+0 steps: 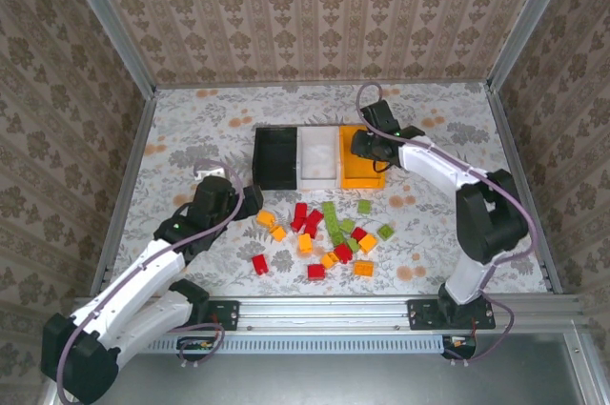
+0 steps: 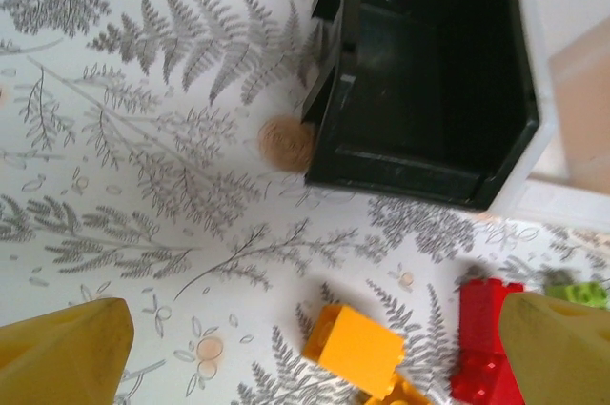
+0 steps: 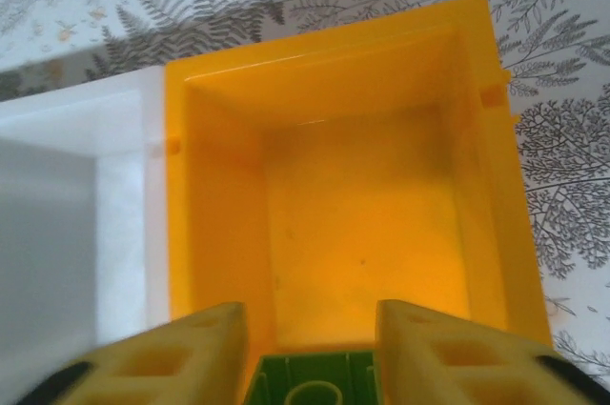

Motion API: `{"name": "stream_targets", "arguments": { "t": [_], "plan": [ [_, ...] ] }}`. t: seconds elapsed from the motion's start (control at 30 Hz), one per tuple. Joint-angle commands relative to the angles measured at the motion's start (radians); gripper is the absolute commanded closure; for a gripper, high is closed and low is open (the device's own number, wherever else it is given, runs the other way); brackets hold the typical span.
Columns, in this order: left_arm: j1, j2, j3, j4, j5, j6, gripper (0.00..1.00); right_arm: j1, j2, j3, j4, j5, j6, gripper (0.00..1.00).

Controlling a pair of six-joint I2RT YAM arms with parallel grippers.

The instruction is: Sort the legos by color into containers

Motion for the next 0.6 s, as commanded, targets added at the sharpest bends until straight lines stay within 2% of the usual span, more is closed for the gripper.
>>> {"name": "stream_targets", "arguments": {
  "t": [0.0,0.13,0.2,0.43,0.57],
  "plan": [
    [-0.005,0.021,0.02,-0.04,0.012,0.02,0.0,0.003,0.055,0.078,-0.065,0.049,-0.02,0.4],
    [-0.012,0.072,0.014,-0.008,0.045,0.046,0.01,0.004,0.025,0.081,-0.047,0.034,-0.029,0.33],
    [-0.025,0.118,0.019,0.01,0.052,0.052,0.01,0.006,-0.01,0.055,-0.029,0.019,-0.03,0.21],
    [-0.119,0.371,0.049,0.113,0.039,0.054,0.01,0.016,-0.13,-0.085,0.03,-0.005,-0.02,0.2],
    [-0.128,0.501,0.069,0.143,0.02,0.053,0.1,0.016,-0.185,-0.142,0.047,-0.01,-0.008,0.2]
  ]
}}
